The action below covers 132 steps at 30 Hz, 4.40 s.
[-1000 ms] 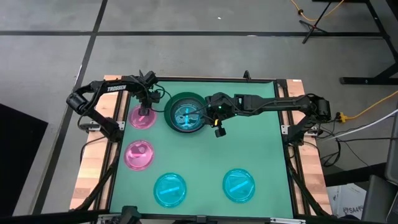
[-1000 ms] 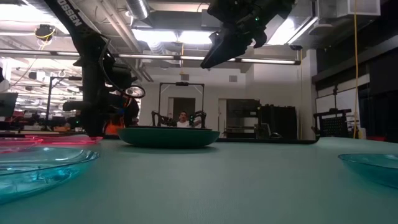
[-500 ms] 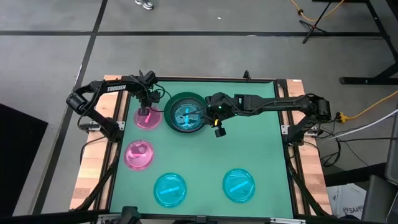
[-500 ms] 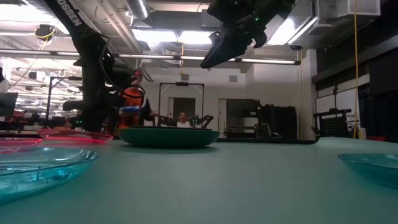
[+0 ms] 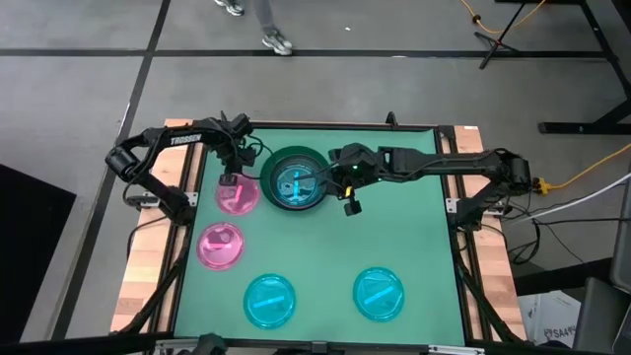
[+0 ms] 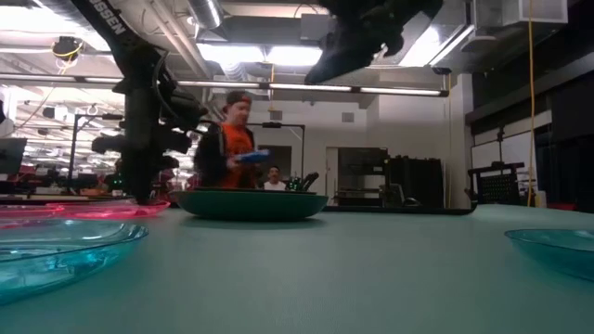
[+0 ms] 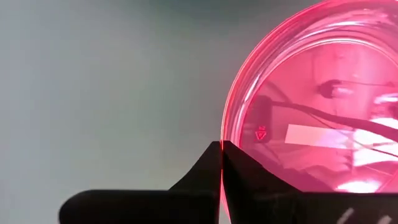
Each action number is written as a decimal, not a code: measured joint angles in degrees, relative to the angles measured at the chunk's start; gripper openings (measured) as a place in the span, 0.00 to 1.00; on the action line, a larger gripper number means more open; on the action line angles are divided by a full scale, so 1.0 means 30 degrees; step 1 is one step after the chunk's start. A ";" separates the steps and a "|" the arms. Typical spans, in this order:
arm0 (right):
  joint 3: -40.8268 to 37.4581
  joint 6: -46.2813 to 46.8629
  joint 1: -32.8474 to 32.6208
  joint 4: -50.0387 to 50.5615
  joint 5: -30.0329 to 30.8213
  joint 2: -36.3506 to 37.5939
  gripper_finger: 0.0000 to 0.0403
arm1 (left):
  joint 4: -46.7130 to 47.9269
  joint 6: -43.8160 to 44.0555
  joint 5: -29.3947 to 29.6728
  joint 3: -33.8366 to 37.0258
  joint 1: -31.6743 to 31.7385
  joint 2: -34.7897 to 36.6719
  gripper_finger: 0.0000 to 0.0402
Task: Stack plastic plates
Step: Stack the top light pink plate on top of the blue plate
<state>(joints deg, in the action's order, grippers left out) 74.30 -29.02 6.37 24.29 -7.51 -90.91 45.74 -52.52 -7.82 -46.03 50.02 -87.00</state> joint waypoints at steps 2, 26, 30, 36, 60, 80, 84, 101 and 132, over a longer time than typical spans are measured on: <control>0.0000 -0.0006 0.0000 0.0077 -0.0007 0.0426 0.25 | 0.0138 0.0012 -0.0275 -0.0005 -0.0389 0.0000 0.00; -0.0007 -0.0528 0.0007 0.2881 0.3359 0.2613 0.25 | 0.1230 0.1032 -0.3048 -0.0607 -0.3617 0.1098 0.00; -0.0007 -0.0481 0.0007 0.3146 0.3665 0.2612 0.25 | 0.1291 0.1419 -0.3829 -0.0754 -0.4098 0.2108 0.00; -0.0007 -0.0468 0.0007 0.3113 0.3665 0.2613 0.25 | 0.1417 0.2015 -0.4364 -0.1094 -0.4892 0.3718 0.00; -0.0007 -0.0444 0.0007 0.3075 0.3665 0.2610 0.25 | -0.3209 0.9826 -0.4798 -0.1157 -0.7119 0.5916 0.00; -0.0007 -0.0444 0.0007 0.2914 0.3665 0.2606 0.25 | -0.9843 1.7061 -0.4062 -0.1178 -0.5275 0.2830 0.00; -0.0007 -0.0444 0.0007 0.2914 0.3665 0.2606 0.25 | -0.9857 1.8055 -0.4062 -0.1178 -0.4786 0.1365 0.00; -0.0007 -0.0444 0.0007 0.2922 0.3665 0.2606 0.25 | -0.8669 1.9522 -0.4033 -0.1149 -0.2959 -0.0656 0.00; -0.0007 -0.0444 0.0007 0.2922 0.3665 0.2606 0.25 | -0.8643 1.9464 -0.2583 -0.1149 -0.3950 -0.0656 0.00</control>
<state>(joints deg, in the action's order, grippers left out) 74.28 -30.35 6.39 33.06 3.49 -83.09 19.81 5.87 -15.57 -49.47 38.17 -88.97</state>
